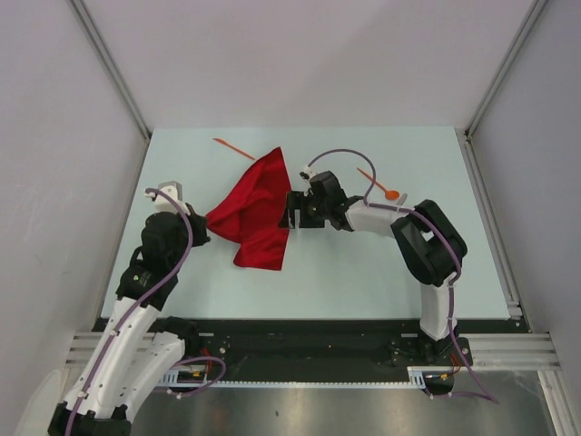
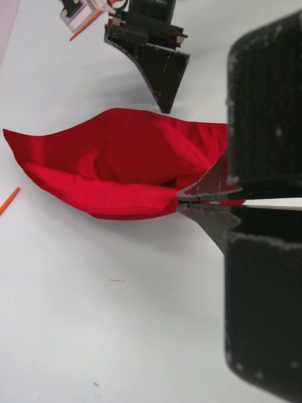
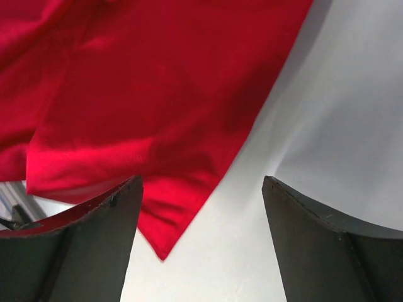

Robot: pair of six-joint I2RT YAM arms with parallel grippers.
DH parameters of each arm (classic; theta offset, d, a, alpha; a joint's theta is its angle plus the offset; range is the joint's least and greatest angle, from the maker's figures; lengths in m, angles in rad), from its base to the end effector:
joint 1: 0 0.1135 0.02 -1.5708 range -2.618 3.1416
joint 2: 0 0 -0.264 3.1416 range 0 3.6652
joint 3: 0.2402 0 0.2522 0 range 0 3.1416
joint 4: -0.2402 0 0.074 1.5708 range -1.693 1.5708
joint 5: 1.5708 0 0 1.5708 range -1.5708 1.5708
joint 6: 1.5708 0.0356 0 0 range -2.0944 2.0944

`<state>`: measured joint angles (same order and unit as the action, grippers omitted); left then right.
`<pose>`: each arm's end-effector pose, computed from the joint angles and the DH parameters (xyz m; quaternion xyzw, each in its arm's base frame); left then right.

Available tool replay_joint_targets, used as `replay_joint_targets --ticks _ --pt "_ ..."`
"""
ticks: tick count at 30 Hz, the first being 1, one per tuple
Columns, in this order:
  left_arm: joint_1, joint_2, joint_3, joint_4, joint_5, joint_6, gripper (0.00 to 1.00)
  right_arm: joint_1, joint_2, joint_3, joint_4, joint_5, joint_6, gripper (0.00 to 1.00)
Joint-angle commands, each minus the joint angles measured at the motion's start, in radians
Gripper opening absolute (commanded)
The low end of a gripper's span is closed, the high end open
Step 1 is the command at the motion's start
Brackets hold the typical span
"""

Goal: Fold the napkin, place the utensils inside, and roll it up
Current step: Flatten the napkin out

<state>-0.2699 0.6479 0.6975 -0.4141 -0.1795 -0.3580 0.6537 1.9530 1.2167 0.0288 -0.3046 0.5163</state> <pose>0.1492 -0.0347 0.3060 -0.0869 0.8172 -0.1043 0.5601 0.3288 0.2653 0.1682 -0.1249 0.8913 0.3432 0.2687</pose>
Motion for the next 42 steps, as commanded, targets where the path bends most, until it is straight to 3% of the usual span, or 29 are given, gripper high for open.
replay_joint_targets --ticks 1,6,9,14,19,26,31,34,38,41,42 --pt "0.008 -0.002 0.023 0.008 0.012 0.017 0.0 0.004 0.073 0.102 0.037 -0.008 -0.044 0.78" --pt "0.009 -0.011 0.023 0.014 0.023 0.025 0.0 0.0 0.129 0.162 0.02 -0.022 -0.064 0.64" --pt "0.009 -0.024 0.028 0.008 0.022 0.039 0.0 -0.008 0.144 0.178 0.025 -0.033 -0.073 0.5" --pt "0.009 -0.036 0.053 -0.017 0.014 0.067 0.0 -0.023 0.126 0.188 0.007 -0.073 -0.085 0.15" --pt "0.011 -0.069 0.083 -0.054 -0.083 0.094 0.0 -0.038 -0.018 0.167 -0.167 0.076 -0.182 0.05" --pt "0.012 -0.151 0.077 -0.051 -0.219 0.113 0.0 -0.153 -0.166 0.274 -0.409 0.248 -0.33 0.05" --pt "0.017 -0.169 0.053 -0.055 -0.256 0.11 0.0 -0.308 -0.08 0.447 -0.458 0.229 -0.349 0.07" --pt "0.017 -0.162 0.043 -0.057 -0.252 0.108 0.0 -0.33 0.048 0.637 -0.555 0.291 -0.4 0.08" --pt "0.018 -0.154 0.039 -0.045 -0.235 0.113 0.0 -0.336 0.132 0.75 -0.656 0.357 -0.427 0.1" --pt "0.018 -0.133 0.027 -0.032 -0.172 0.11 0.0 -0.327 0.112 0.709 -0.63 0.369 -0.423 0.28" --pt "0.02 -0.123 0.025 -0.029 -0.146 0.11 0.0 -0.316 0.103 0.693 -0.624 0.381 -0.42 0.48"
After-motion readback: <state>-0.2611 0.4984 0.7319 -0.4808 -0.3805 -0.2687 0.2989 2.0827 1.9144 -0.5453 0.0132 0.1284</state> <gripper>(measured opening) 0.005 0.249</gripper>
